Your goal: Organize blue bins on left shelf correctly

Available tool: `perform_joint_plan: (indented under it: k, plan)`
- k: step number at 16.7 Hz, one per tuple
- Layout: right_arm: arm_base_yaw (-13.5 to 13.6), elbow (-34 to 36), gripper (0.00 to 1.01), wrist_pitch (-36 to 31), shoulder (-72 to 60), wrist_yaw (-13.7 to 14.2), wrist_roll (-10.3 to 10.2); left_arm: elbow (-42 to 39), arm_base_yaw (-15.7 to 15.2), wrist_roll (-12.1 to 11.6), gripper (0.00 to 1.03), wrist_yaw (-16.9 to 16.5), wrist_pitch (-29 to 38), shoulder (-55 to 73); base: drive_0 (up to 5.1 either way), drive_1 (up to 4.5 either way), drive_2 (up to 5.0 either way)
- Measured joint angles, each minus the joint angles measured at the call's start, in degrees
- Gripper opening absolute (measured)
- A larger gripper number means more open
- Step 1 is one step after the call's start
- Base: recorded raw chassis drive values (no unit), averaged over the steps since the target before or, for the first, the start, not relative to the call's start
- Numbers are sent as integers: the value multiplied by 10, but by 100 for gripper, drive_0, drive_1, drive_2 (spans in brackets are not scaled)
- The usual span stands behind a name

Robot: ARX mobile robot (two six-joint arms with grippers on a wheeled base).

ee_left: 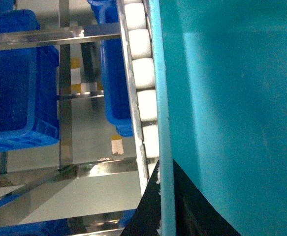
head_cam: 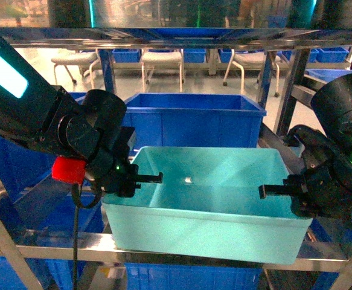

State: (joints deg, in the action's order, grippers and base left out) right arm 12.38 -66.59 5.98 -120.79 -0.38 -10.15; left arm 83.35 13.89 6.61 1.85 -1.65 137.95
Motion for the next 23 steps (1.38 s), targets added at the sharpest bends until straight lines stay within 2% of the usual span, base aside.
perform_joint_plan:
  k: [4, 9, 11, 14, 16, 17, 20, 21, 23]
  plan:
    - [4, -33, 2, -2, -18, -19, -11, 41, -14, -6, 2, 1, -18, 10, 0, 0, 0]
    - [4, -73, 2, 10, -56, -27, -14, 88, -19, -11, 2, 3, -46, 50, 0, 0, 0]
    - [4, -126, 2, 18, -95, -50, -21, 153, -37, -10, 2, 0, -90, 83, 0, 0, 0]
    - [3, -157, 2, 39, -121, -56, -20, 174, -40, -8, 2, 1, -106, 100, 0, 0, 0]
    - [2, -159, 23, 42, -124, -90, -2, 174, -43, -11, 2, 1, -104, 101, 0, 0, 0]
    - [2, -162, 33, 40, -124, -93, 2, 174, -43, -11, 5, 5, -104, 101, 0, 0, 0]
    - [8, -165, 64, 37, -123, -106, 8, 175, -39, -11, 36, 5, -103, 101, 0, 0, 0]
    - [7, -164, 75, 18, -122, -102, 12, 170, -38, -10, 47, 3, -75, 101, 0, 0, 0]
    - [7, -137, 94, -48, -110, -63, 24, 126, -35, -4, 67, 5, -9, 78, 0, 0, 0]
